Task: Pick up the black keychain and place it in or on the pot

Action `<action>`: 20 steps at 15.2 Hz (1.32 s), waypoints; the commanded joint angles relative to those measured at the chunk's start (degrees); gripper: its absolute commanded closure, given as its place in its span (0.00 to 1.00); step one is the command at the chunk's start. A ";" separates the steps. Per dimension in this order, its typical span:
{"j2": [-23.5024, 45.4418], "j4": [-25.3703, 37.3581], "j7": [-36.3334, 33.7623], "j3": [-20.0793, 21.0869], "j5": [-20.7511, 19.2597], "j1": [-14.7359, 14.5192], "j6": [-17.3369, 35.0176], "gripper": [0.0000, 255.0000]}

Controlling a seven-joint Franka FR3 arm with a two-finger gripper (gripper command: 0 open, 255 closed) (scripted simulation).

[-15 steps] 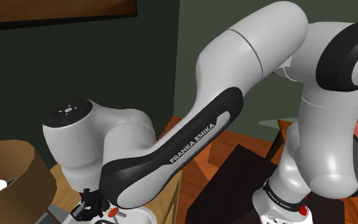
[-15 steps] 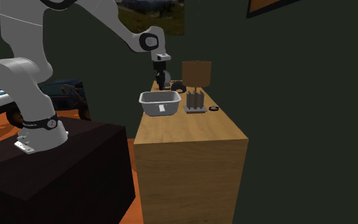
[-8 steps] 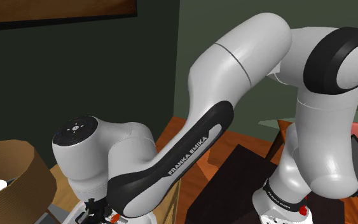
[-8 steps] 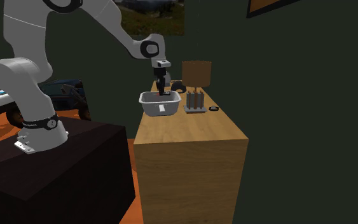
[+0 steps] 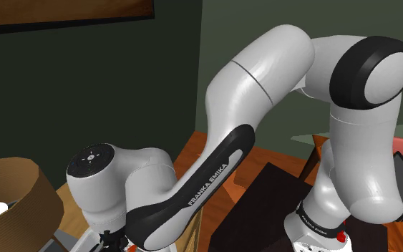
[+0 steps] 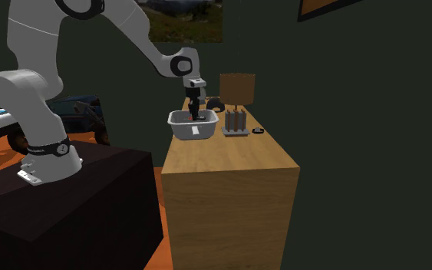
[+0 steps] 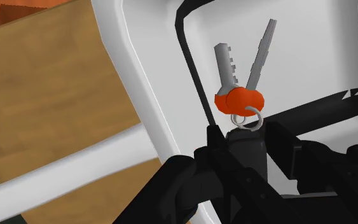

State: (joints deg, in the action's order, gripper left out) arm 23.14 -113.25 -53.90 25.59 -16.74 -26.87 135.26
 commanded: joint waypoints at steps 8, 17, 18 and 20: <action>0.03 -0.01 -0.02 -0.01 -0.03 -0.01 0.05 0.00; -4.82 1.17 2.14 1.75 3.32 1.19 -5.44 0.00; -4.82 1.17 2.14 1.75 3.32 1.19 -5.44 0.00; -4.82 1.17 2.14 1.75 3.32 1.19 -5.44 0.00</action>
State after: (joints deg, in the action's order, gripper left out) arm 18.32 -112.09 -51.77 27.34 -13.43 -25.68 129.84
